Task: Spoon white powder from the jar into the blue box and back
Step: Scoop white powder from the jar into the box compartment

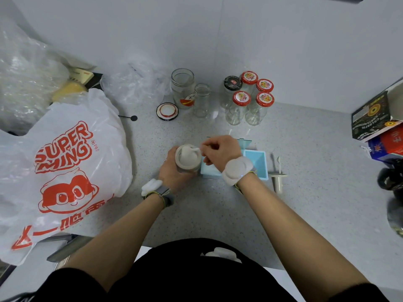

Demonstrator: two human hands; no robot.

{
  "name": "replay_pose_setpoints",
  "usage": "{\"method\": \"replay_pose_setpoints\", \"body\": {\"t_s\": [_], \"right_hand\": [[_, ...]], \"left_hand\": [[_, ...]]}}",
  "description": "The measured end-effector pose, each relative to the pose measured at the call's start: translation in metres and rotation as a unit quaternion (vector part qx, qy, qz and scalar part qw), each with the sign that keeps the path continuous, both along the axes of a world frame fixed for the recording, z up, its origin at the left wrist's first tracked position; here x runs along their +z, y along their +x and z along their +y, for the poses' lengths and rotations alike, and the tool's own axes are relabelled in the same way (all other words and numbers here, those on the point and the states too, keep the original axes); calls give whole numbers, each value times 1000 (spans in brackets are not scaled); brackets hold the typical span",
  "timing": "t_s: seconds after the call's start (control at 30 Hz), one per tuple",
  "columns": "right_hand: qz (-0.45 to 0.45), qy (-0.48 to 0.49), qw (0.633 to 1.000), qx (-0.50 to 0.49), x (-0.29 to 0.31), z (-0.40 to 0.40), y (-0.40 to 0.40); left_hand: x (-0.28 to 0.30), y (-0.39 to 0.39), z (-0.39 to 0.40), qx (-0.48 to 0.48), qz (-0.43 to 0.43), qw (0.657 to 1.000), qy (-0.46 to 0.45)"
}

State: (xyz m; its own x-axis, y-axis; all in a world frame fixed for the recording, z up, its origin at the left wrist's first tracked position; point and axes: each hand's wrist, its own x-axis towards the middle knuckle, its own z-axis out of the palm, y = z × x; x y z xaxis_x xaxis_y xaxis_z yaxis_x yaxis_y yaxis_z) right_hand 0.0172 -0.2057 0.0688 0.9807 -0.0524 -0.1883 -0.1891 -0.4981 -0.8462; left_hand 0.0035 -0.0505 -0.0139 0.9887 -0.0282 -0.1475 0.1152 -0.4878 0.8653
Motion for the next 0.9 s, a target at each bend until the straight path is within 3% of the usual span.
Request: {"method": "replay_pose_setpoints", "body": {"t_s": [0.1, 0.2, 0.47, 0.6, 0.9], "right_hand": [[-30, -101, 991, 78, -10, 4, -2], [-29, -107, 991, 81, -13, 3, -4], [-35, -56, 997, -41, -10, -27, -4], [-27, -99, 991, -89, -21, -49, -10], [32, -244, 966, 83, -48, -41, -9]], "left_hand": [[2, -1, -1, 1, 6, 1000, 2], [2, -1, -1, 0, 3, 1000, 9], [-2, 0, -1, -3, -7, 1000, -3], [-2, -1, 0, -5, -4, 1000, -9], [-2, 0, -1, -3, -5, 1000, -8]]}}
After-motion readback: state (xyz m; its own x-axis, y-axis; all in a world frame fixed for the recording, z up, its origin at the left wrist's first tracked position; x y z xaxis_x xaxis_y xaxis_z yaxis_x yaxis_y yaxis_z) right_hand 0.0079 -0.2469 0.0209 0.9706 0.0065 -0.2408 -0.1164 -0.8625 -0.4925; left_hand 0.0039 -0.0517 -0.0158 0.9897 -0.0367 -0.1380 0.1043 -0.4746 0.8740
